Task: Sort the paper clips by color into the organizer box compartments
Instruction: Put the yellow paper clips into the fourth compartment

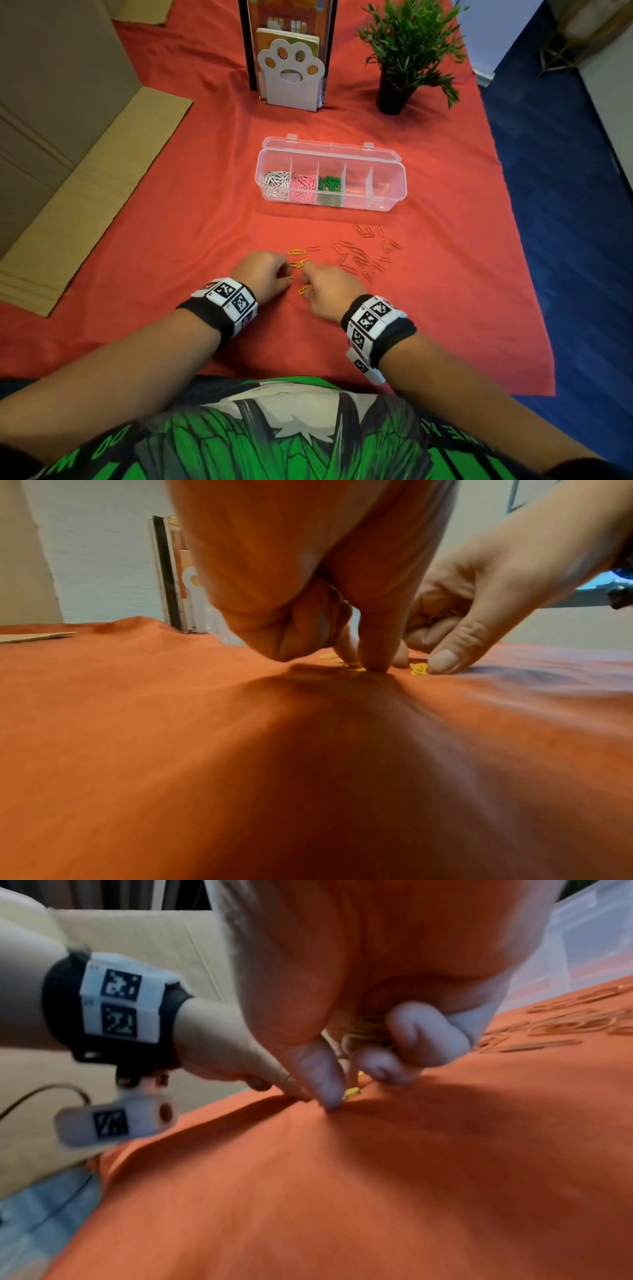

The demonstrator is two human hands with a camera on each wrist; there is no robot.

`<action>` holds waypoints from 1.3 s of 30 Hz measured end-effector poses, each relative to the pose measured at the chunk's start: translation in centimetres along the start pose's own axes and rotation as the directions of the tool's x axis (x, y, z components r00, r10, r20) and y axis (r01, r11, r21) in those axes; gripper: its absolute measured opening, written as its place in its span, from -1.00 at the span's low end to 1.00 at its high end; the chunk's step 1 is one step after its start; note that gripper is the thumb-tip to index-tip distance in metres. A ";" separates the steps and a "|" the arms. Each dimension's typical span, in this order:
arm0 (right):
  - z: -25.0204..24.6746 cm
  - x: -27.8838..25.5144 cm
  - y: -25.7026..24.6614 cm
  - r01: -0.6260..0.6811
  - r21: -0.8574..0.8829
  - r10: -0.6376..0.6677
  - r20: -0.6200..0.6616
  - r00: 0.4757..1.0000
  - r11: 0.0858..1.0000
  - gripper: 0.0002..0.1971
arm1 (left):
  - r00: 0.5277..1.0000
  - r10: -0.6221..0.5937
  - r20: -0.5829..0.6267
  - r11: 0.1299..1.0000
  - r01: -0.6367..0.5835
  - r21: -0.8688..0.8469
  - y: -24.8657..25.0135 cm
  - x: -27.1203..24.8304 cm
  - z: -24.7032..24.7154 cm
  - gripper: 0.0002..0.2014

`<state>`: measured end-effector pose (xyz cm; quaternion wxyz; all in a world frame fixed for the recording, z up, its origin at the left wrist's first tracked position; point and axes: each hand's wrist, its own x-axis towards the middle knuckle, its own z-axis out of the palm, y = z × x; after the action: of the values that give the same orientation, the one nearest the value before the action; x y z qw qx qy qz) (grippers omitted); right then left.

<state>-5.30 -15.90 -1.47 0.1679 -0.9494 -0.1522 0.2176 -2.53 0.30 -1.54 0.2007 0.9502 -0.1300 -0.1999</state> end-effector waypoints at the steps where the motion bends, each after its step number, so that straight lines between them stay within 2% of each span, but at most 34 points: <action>1: 0.2 -0.1 -0.1 0.007 -0.023 -0.007 -0.004 1.000 1.000 -0.73 | 1.000 0.009 0.007 1.000 -0.009 0.028 0.1 -0.1 0.0 -0.84; 4: 0.3 -0.3 -0.3 -0.024 -0.037 0.024 -0.007 1.000 0.999 -0.76 | 0.999 -0.006 0.032 1.000 0.006 0.001 0.2 -0.3 0.3 -0.85; 6: 0.0 0.0 0.0 -0.066 0.038 0.066 0.007 0.998 0.997 -0.82 | 0.996 -0.083 0.046 0.989 0.088 -0.122 0.5 -0.2 0.0 -0.87; 7: -0.5 0.1 0.3 -0.117 0.105 0.113 0.038 0.993 0.988 -0.86 | 0.986 -0.155 0.066 0.952 0.167 -0.255 0.7 0.0 -0.3 -0.85; 8: -1.0 0.3 0.6 -0.181 0.203 0.168 0.079 0.983 0.962 -0.87 | 0.961 -0.243 0.132 0.850 0.276 -0.449 0.9 0.0 -0.7 -0.80; 9: -1.4 0.5 0.9 -0.257 0.350 0.222 0.137 0.965 0.901 -0.84 | 0.924 -0.300 0.237 0.657 0.380 -0.651 1.1 0.1 -1.1 -0.77; 10: -1.8 0.6 1.3 -0.322 0.535 0.259 0.193 0.946 0.781 -0.84 | 0.892 -0.300 0.337 0.418 0.441 -0.794 1.2 0.0 -1.5 -0.77; 11: -2.1 0.5 1.5 -0.361 0.707 0.272 0.242 0.931 0.608 -0.90 | 0.876 -0.259 0.407 0.194 0.460 -0.866 1.2 0.0 -2.1 -0.81; 12: -2.4 0.4 2.0 -0.358 0.840 0.260 0.269 0.927 0.407 -0.98 | 0.872 -0.202 0.445 0.036 0.461 -0.887 1.1 -0.1 -2.8 -0.85; 13: -2.8 0.2 2.3 -0.325 0.921 0.223 0.277 0.935 0.215 -0.95 | 0.879 -0.149 0.453 -0.063 0.449 -0.891 1.0 -0.1 -3.2 -0.85; 14: -3.1 0.0 2.7 -0.281 0.959 0.160 0.272 0.949 0.032 -0.93 | 0.887 -0.122 0.444 -0.113 0.433 -0.895 0.9 0.0 -3.6 -0.80; 15: -3.5 -0.1 2.9 -0.250 0.964 0.110 0.259 0.959 -0.096 -0.94 | 0.890 -0.125 0.438 -0.136 0.421 -0.897 1.0 0.1 -3.8 -0.77; 16: -3.7 -0.1 3.1 -0.226 0.957 0.070 0.242 0.968 -0.183 -0.91 | 0.889 -0.148 0.433 -0.126 0.418 -0.900 1.2 0.4 -3.8 -0.78; 17: -3.7 0.1 3.2 -0.223 0.953 0.076 0.243 0.967 -0.206 -0.84 | 0.890 -0.197 0.412 -0.055 0.409 -0.911 1.4 0.8 -3.6 -0.78; 18: -3.7 0.4 3.2 -0.240 0.948 0.097 0.265 0.959 -0.210 -0.78 | 0.896 -0.267 0.355 0.102 0.393 -0.914 1.7 1.1 -3.4 -0.78; 20: -3.3 1.3 2.9 -0.298 0.951 0.217 0.309 0.926 -0.080 -0.79 | 0.925 -0.351 0.148 0.535 0.328 -0.778 1.8 2.0 -2.4 -0.79; 21: -3.1 1.6 2.7 -0.331 0.942 0.290 0.301 0.908 0.058 -0.82 | 0.941 -0.337 0.043 0.706 0.282 -0.650 1.7 2.3 -1.9 -0.81; 22: -2.8 2.0 2.6 -0.364 0.906 0.346 0.278 0.896 0.217 -0.84 | 0.955 -0.295 -0.025 0.819 0.239 -0.521 1.6 2.4 -1.7 -0.84; 24: -2.7 2.4 2.2 -0.377 0.743 0.375 0.182 0.909 0.553 -0.86 | 0.980 -0.183 -0.083 0.946 0.152 -0.288 1.5 2.4 -1.4 -0.82; 25: -2.7 2.6 2.0 -0.337 0.635 0.345 0.117 0.931 0.695 -0.90 | 0.989 -0.123 -0.085 0.978 0.106 -0.182 1.4 2.4 -1.3 -0.77; 26: -2.6 2.7 1.8 -0.282 0.531 0.300 0.053 0.952 0.799 -0.94 | 0.994 -0.077 -0.082 0.993 0.069 -0.091 1.4 2.4 -1.2 -0.73; 28: -2.4 2.9 1.5 -0.192 0.377 0.221 -0.035 0.975 0.906 -0.85 | 0.997 -0.022 -0.070 0.999 0.025 0.042 1.3 2.3 -1.0 -0.73; 30: -2.2 3.2 1.2 -0.110 0.269 0.135 -0.077 0.988 0.957 -0.70 | 0.998 -0.005 -0.063 0.994 0.012 0.112 1.0 2.1 -0.6 -0.76; 33: -2.0 3.7 0.6 -0.038 0.117 0.044 -0.054 0.998 0.992 -0.57 | 0.999 -0.005 -0.050 0.990 0.012 0.142 0.5 1.7 -0.2 -0.75; 36: -2.0 3.7 0.0 0.011 0.025 -0.010 -0.024 1.000 1.000 -0.61 | 0.998 -0.011 -0.057 0.994 0.018 0.109 0.0 1.1 -0.2 -0.76; 39: -1.7 3.7 -0.4 0.047 -0.069 -0.051 -0.068 0.996 0.996 -0.75 | 0.994 -0.101 -0.047 0.994 0.098 -0.051 -0.2 0.8 -0.6 -0.79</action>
<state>-1.38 -14.65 -1.22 0.1461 -0.9575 -0.1768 0.1748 -1.52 0.39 -1.41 0.2165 0.9550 -0.0726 -0.1894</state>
